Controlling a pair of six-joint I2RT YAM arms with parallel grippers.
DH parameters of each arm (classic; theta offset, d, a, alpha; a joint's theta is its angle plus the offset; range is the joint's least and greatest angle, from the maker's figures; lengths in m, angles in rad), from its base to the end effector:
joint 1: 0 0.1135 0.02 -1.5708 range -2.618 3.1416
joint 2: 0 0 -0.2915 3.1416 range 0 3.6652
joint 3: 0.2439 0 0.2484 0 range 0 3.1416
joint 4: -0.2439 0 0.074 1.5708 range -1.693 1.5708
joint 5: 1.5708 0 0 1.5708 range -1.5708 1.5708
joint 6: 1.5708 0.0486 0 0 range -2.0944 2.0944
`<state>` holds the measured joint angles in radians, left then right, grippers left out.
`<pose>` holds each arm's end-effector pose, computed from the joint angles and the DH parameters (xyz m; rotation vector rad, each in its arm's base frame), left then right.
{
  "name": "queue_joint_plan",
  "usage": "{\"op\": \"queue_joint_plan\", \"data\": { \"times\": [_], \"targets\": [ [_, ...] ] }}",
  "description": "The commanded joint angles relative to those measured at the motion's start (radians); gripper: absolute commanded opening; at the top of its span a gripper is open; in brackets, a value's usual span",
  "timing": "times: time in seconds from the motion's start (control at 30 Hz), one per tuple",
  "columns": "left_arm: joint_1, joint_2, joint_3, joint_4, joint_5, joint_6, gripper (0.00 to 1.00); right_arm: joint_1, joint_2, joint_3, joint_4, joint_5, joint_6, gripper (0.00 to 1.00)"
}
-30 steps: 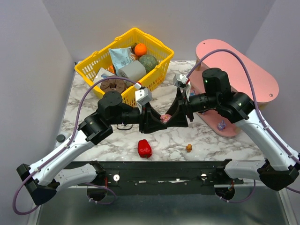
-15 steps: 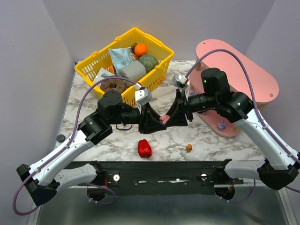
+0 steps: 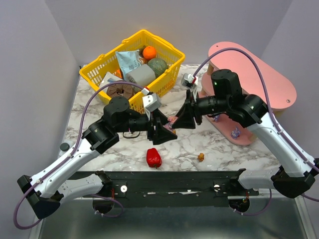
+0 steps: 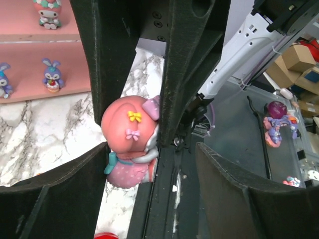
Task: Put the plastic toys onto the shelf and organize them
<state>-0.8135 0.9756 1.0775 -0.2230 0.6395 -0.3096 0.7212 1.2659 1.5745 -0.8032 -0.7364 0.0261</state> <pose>0.1180 -0.1670 0.4254 0.9555 1.6040 -1.3471 0.1593 0.1835 0.4697 -1.1660 1.8037 1.2077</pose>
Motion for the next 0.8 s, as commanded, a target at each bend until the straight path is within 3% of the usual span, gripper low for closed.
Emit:
{"op": "queue_joint_plan", "data": {
  "times": [0.0, 0.13, 0.4, 0.57, 0.77],
  "targets": [
    [-0.003, -0.026, 0.016, -0.030, -0.026, 0.030, 0.84, 0.003, 0.013, 0.047, -0.011, 0.100, 0.015, 0.01],
    [-0.003, -0.049, 0.021, -0.093, -0.092, 0.069, 0.99, -0.002, 0.023, 0.073, -0.047, 0.196, 0.015, 0.01],
    [0.002, -0.113, -0.011, -0.200, -0.330, 0.106, 0.99, -0.106, 0.173, 0.258, -0.298, 0.529, -0.075, 0.01],
    [0.005, -0.118, -0.031, -0.193, -0.328, 0.092, 0.99, -0.160, 0.315, 0.363, -0.372, 0.771, -0.155, 0.01],
    [0.007, -0.114, -0.060, -0.165, -0.316, 0.075, 0.99, -0.221, 0.397, 0.407, -0.350, 0.923, -0.207, 0.01]
  ]
}}
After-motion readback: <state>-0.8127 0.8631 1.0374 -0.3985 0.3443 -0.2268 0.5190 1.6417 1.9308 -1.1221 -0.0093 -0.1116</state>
